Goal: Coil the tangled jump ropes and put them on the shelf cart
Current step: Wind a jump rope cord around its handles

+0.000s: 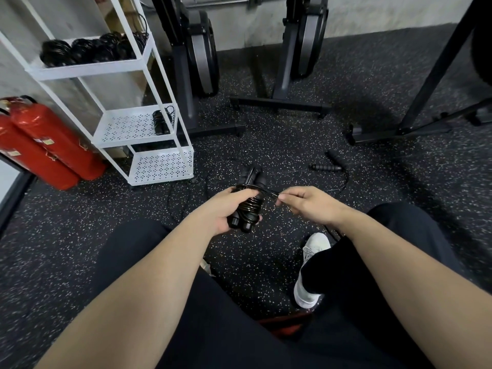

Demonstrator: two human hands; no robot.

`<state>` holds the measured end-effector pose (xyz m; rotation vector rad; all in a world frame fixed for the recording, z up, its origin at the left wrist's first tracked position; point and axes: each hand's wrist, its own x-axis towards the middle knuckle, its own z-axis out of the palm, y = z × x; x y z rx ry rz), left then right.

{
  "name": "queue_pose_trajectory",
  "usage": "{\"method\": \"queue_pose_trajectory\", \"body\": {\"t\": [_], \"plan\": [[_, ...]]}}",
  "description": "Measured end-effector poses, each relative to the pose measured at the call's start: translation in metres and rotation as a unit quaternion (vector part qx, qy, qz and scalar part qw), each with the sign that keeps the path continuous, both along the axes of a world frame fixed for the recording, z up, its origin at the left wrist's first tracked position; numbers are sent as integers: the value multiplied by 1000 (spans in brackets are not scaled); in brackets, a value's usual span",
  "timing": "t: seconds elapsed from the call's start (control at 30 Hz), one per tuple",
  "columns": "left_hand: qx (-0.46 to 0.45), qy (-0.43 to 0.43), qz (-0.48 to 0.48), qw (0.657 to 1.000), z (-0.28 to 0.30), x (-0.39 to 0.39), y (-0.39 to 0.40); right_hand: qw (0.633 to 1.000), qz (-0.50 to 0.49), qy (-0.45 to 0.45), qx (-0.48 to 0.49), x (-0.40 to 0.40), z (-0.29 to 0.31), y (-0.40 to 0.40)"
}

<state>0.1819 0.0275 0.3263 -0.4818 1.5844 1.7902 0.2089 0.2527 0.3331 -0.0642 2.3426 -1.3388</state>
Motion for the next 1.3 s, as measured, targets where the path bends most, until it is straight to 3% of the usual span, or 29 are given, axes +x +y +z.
{"method": "queue_pose_trajectory", "body": {"t": [0.3, 0.53, 0.83, 1.0, 1.1, 1.3], "plan": [[42, 32, -103, 993, 21, 7, -8, 999, 2, -29, -26, 0, 5, 4], [58, 39, -67, 995, 27, 9, -4, 997, -37, -43, -59, 1, 8, 2], [210, 75, -4, 975, 36, 11, -16, 972, 34, -96, -212, -2, 10, 19], [225, 89, 5, 970, 39, 10, -23, 982, 21, -105, -157, -2, 11, 20], [203, 88, -53, 974, 37, 12, -24, 992, -5, -104, -75, -2, 9, 18], [177, 68, -159, 969, 39, 16, -14, 982, -58, -168, -70, 3, 7, 14]]}}
